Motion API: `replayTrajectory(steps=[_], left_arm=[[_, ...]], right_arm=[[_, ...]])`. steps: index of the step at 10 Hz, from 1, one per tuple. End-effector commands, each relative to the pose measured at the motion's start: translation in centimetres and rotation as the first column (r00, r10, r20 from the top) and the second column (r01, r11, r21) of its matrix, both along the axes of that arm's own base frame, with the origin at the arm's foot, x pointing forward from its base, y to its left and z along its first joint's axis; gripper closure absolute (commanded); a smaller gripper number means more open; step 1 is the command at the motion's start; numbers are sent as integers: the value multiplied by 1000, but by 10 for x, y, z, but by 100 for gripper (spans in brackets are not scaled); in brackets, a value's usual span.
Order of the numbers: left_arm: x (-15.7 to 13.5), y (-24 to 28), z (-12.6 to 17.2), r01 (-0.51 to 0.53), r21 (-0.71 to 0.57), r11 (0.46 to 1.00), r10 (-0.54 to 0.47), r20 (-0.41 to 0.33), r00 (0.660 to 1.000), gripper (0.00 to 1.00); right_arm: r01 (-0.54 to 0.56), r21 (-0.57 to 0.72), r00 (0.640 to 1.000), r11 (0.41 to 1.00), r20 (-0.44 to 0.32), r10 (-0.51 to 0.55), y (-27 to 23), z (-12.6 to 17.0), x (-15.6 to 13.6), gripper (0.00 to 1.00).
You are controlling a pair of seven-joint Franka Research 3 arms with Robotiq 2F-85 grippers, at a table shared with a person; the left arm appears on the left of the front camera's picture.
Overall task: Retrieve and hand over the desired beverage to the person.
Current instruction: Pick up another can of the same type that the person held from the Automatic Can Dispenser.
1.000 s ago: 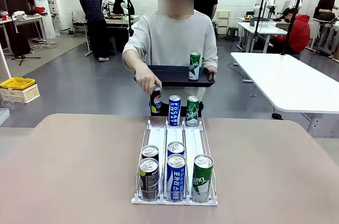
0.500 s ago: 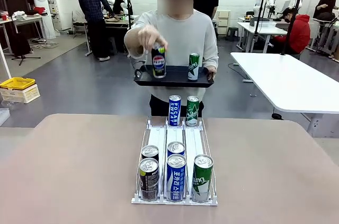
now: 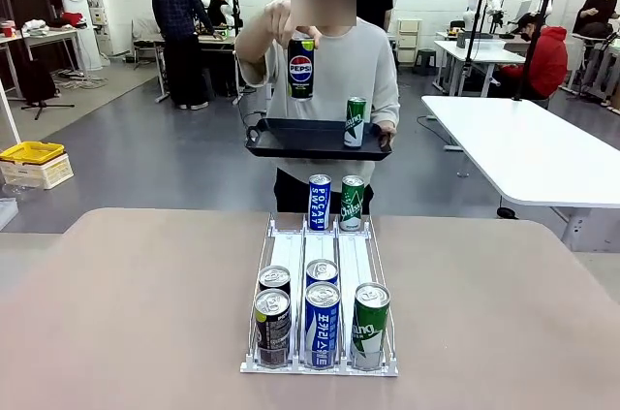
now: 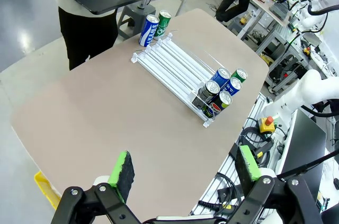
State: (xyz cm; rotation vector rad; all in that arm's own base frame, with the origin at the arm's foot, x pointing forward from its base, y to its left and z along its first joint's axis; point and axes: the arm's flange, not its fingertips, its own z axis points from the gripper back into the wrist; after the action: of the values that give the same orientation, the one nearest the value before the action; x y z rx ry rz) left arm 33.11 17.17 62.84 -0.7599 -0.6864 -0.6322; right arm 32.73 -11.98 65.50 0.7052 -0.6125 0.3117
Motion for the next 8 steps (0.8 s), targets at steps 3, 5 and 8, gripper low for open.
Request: replayTrajectory(steps=[3,5,8], left_arm=[[-1,1,1,14,-12,1000,-13,23,1000,0],[-1,1,1,14,-12,1000,-13,23,1000,0],[-1,1,1,14,-12,1000,-13,23,1000,0]], right_arm=[[-5,5,1000,1000,-6,5,0,1,2,0],[-5,5,1000,1000,-6,5,0,1,2,0],[-5,5,1000,1000,-6,5,0,1,2,0]])
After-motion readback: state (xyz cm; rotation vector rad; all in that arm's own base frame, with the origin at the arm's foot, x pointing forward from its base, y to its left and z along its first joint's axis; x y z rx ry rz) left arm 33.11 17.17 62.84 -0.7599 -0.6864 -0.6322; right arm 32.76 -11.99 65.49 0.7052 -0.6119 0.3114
